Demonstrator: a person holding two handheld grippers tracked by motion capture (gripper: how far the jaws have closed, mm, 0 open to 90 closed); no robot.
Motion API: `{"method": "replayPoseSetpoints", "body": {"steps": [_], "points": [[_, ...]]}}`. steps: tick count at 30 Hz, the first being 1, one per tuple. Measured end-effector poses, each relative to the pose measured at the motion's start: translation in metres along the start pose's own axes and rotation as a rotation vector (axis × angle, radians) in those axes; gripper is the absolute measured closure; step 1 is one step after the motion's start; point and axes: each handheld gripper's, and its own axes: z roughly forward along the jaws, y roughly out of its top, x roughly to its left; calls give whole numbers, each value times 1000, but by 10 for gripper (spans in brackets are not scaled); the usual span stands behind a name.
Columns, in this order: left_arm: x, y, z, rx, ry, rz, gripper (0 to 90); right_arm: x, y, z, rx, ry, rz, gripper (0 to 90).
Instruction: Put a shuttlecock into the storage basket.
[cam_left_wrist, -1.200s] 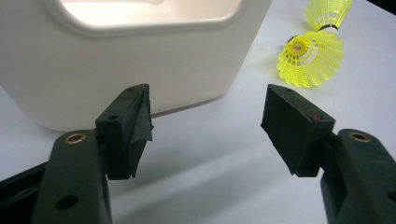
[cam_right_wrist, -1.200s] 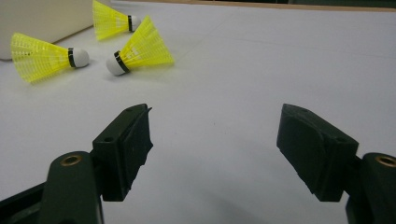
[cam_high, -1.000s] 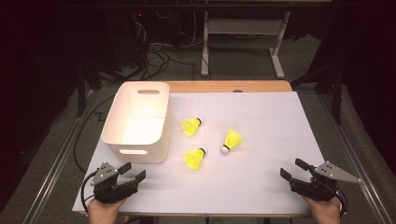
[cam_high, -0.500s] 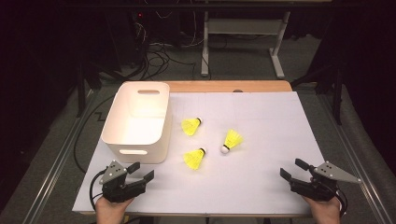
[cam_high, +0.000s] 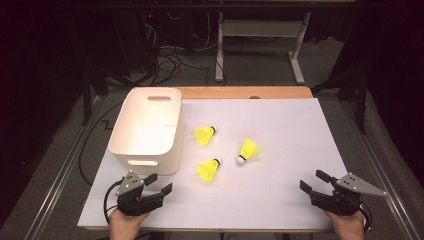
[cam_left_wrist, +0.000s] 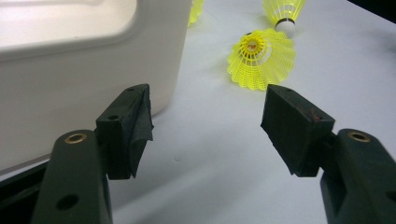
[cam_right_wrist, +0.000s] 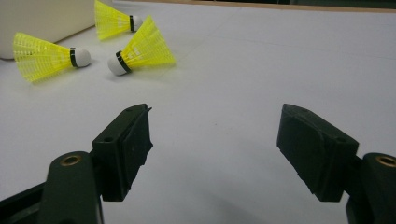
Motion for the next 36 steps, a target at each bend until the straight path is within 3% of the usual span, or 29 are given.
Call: {"method": "replayPoseSetpoints", "body": {"steps": [17, 36], "points": [[-16, 6, 18, 33, -34, 42, 351, 0, 0, 0, -1, 0, -3, 263], [-23, 12, 31, 44, -57, 34, 355, 0, 0, 1, 3, 6, 4, 263]]}}
